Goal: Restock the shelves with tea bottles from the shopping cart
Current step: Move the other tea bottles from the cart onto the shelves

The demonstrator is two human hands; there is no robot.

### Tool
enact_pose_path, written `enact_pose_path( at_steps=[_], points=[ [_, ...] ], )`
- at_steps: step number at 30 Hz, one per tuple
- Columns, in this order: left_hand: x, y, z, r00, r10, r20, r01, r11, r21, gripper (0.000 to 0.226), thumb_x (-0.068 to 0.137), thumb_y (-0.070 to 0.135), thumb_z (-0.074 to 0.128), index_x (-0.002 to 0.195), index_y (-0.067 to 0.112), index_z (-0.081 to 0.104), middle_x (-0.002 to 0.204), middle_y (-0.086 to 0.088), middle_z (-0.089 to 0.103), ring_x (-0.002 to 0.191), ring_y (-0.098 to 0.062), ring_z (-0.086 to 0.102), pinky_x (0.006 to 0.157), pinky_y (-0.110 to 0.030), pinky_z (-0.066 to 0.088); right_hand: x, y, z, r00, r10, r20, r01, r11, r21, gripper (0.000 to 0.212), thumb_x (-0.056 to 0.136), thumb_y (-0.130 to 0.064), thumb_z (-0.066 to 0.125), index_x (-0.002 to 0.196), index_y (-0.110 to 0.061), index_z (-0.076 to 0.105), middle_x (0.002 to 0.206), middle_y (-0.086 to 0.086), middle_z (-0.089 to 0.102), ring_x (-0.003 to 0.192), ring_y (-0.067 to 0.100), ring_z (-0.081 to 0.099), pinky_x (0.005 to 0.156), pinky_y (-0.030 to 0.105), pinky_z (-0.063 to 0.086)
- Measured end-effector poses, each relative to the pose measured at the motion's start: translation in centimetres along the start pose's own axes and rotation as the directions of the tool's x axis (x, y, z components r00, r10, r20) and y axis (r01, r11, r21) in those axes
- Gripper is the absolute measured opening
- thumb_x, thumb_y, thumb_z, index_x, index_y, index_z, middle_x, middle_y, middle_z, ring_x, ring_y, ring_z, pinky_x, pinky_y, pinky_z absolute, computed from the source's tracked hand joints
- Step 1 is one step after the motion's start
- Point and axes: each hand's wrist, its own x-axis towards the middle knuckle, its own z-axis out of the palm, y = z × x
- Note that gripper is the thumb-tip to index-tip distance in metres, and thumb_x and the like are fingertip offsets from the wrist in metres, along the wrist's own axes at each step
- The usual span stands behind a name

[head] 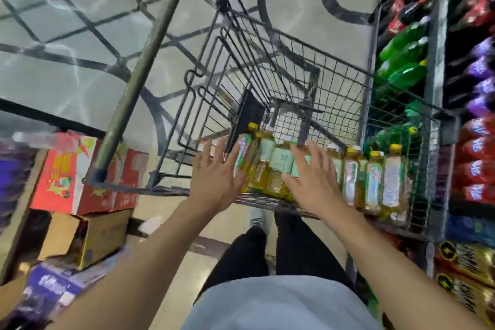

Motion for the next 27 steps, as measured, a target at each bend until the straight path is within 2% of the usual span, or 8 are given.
enact_pose_path(
  at_steps=[5, 9, 13, 17, 21, 23, 25, 27],
  points=[
    [3.6, 0.7, 3.1, 0.987, -0.09, 0.129, 0.095, 0.995, -0.027, 0.073, 0.103, 0.054, 0.038, 0.163, 0.03, 0.003, 0.171, -0.008, 0.0, 0.156, -0.037, 0.0, 0.123, -0.052, 0.011, 8.0, 0.7, 2.3, 0.988, -0.046, 0.148, 0.04, 0.998, 0.048, 0.079, 0.1, -0.048, 0.053, 0.161, -0.033, 0.006, 0.169, 0.004, -0.001, 0.154, 0.032, 0.001, 0.125, 0.053, 0.009],
    [6.4, 1.2, 5.3, 0.977, -0.138, 0.16, 0.164, 0.973, -0.161, 0.078, 0.099, 0.049, 0.053, 0.161, 0.025, 0.013, 0.169, -0.01, 0.011, 0.151, -0.037, 0.016, 0.121, -0.052, 0.024, 14.3, 1.0, 5.3, 0.974, -0.076, 0.211, 0.019, 0.965, 0.261, 0.083, 0.096, -0.036, 0.066, 0.161, -0.023, 0.017, 0.161, 0.009, 0.017, 0.149, 0.034, 0.017, 0.12, 0.049, 0.022],
    [8.2, 1.6, 7.7, 0.964, -0.186, 0.189, 0.24, 0.917, -0.319, 0.08, 0.094, 0.033, 0.066, 0.158, 0.016, 0.021, 0.162, -0.015, 0.027, 0.148, -0.037, 0.025, 0.122, -0.049, 0.027, 17.7, 1.5, 8.6, 0.972, 0.007, 0.233, -0.101, 0.914, 0.393, 0.075, 0.094, -0.03, 0.07, 0.156, -0.018, 0.029, 0.151, 0.013, 0.038, 0.139, 0.032, 0.038, 0.108, 0.039, 0.036],
    [9.7, 1.8, 9.1, 0.956, -0.24, 0.169, 0.283, 0.906, -0.314, 0.078, 0.092, 0.028, 0.069, 0.157, 0.012, 0.028, 0.155, -0.014, 0.034, 0.141, -0.036, 0.03, 0.119, -0.044, 0.024, 19.0, 2.2, 11.5, 0.963, -0.006, 0.271, -0.124, 0.878, 0.462, 0.069, 0.094, -0.02, 0.069, 0.154, -0.016, 0.034, 0.15, 0.011, 0.046, 0.136, 0.029, 0.046, 0.108, 0.037, 0.04],
    [10.1, 2.3, 9.7, 0.946, -0.292, 0.141, 0.322, 0.889, -0.325, 0.08, 0.086, 0.026, 0.075, 0.154, 0.014, 0.035, 0.15, -0.016, 0.038, 0.133, -0.038, 0.037, 0.111, -0.046, 0.03, 20.2, 2.1, 12.7, 0.953, -0.009, 0.302, -0.153, 0.846, 0.511, 0.082, 0.093, -0.014, 0.07, 0.16, -0.023, 0.024, 0.152, 0.01, 0.045, 0.137, 0.028, 0.045, 0.111, 0.048, 0.043],
    [10.2, 2.4, 10.0, 0.94, -0.31, 0.14, 0.34, 0.874, -0.347, 0.084, 0.085, 0.025, 0.078, 0.156, 0.016, 0.033, 0.149, -0.015, 0.036, 0.131, -0.036, 0.039, 0.107, -0.046, 0.035, 21.0, 1.9, 12.8, 0.95, -0.003, 0.311, -0.18, 0.811, 0.556, 0.094, 0.09, -0.011, 0.074, 0.162, -0.025, 0.015, 0.154, 0.007, 0.044, 0.139, 0.026, 0.044, 0.111, 0.041, 0.042],
    [10.4, 2.4, 10.2, 0.932, -0.333, 0.143, 0.362, 0.86, -0.359, 0.091, 0.084, 0.024, 0.08, 0.158, 0.021, 0.026, 0.148, -0.012, 0.033, 0.13, -0.034, 0.038, 0.105, -0.046, 0.036, 21.9, 1.6, 13.0, 0.941, -0.011, 0.338, -0.195, 0.797, 0.571, 0.103, 0.088, -0.007, 0.076, 0.163, -0.024, 0.007, 0.156, 0.008, 0.042, 0.141, 0.024, 0.042, 0.105, 0.03, 0.041],
    [10.7, 2.5, 10.5, 0.925, -0.352, 0.145, 0.381, 0.849, -0.366, 0.097, 0.082, 0.022, 0.081, 0.159, 0.023, 0.021, 0.147, -0.011, 0.031, 0.128, -0.033, 0.036, 0.105, -0.046, 0.036, 22.7, 1.6, 13.1, 0.931, -0.025, 0.365, -0.205, 0.792, 0.575, 0.109, 0.087, -0.005, 0.077, 0.162, -0.028, 0.001, 0.157, 0.008, 0.04, 0.142, 0.024, 0.041, 0.104, 0.029, 0.04]
  ],
)
